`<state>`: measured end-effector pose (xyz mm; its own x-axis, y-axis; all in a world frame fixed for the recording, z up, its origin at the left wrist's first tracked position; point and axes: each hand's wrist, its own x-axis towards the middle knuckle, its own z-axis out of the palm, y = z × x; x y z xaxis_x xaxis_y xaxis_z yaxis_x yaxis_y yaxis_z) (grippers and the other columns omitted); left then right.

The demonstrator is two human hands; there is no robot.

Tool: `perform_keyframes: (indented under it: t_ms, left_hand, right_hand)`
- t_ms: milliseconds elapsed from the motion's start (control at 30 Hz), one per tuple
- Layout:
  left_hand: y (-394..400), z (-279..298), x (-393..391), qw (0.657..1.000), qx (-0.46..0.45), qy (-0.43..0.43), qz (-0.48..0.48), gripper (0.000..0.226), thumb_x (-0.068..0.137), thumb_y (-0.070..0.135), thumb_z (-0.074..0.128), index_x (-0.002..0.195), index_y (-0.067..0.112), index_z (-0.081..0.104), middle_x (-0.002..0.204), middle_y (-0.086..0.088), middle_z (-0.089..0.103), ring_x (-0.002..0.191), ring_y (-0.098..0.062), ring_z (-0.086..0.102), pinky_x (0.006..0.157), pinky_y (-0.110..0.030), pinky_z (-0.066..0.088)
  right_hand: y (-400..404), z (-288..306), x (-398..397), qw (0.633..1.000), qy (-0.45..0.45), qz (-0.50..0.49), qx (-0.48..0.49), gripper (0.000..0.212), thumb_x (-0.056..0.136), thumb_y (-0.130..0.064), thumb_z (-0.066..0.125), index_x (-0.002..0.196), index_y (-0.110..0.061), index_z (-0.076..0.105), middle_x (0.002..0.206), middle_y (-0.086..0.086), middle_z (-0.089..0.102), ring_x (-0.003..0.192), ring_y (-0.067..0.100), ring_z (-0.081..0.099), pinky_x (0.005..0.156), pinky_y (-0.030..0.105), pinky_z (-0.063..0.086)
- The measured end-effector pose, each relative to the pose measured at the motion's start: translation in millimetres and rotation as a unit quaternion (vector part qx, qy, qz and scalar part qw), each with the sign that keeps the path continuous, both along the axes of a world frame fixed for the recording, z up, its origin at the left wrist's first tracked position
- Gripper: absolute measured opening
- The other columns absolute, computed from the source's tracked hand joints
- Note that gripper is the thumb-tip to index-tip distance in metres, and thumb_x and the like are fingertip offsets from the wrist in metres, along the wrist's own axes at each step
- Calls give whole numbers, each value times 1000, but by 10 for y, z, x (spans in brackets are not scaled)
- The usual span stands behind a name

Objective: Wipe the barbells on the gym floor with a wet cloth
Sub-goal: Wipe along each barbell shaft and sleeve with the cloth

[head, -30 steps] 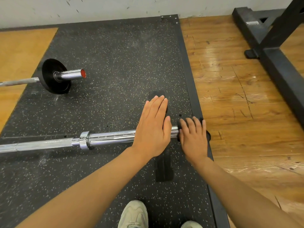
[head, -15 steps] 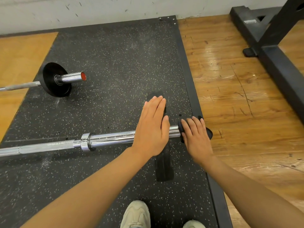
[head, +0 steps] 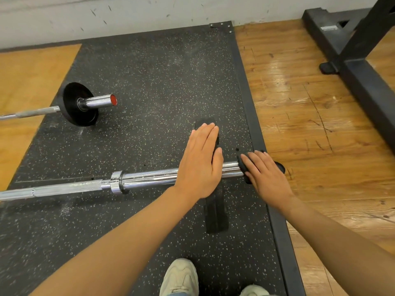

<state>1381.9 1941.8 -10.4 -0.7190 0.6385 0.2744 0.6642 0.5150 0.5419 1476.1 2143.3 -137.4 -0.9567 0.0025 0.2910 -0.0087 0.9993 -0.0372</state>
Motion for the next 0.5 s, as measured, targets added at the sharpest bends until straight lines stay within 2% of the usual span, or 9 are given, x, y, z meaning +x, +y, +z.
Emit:
perform_keyframes:
  t_ms: [233,400,467,500]
  left_hand:
    - [6,0,11,1000,-3,5,0,59,100,30,24,148,-1,36,155,-12,35,147,-24,22,123,-29,1]
    - [5,6,8,1000,-7,14,3,59,100,30,24,147,-2,36,154,-13,36,147,-25,23,122,-26,-1]
    - [-1,9,6,1000,-13,16,3,59,100,31,23,148,-2,36,154,-13,36,147,-25,23,123,-28,0]
    - [-3,12,8,1000,-17,17,1,60,100,31,23,148,-2,36,154,-13,36,147,-25,23,123,-29,1]
  right_hand:
    - [-338,-59,-82,996,21,-85,-31,47,101,-24,34,140,-3,49,130,18,56,125,41,47,114,57,23]
    - [-417,-27,-125,998,23,-62,-18,46,99,-23,35,139,-3,48,129,18,58,125,39,46,113,55,23]
    - [-426,-9,-130,998,37,-51,-13,46,96,-17,45,140,-5,42,130,18,58,125,39,44,113,55,22]
    - [-448,8,-132,998,36,-43,-9,54,91,-10,56,141,-5,39,131,18,57,126,40,44,113,55,21]
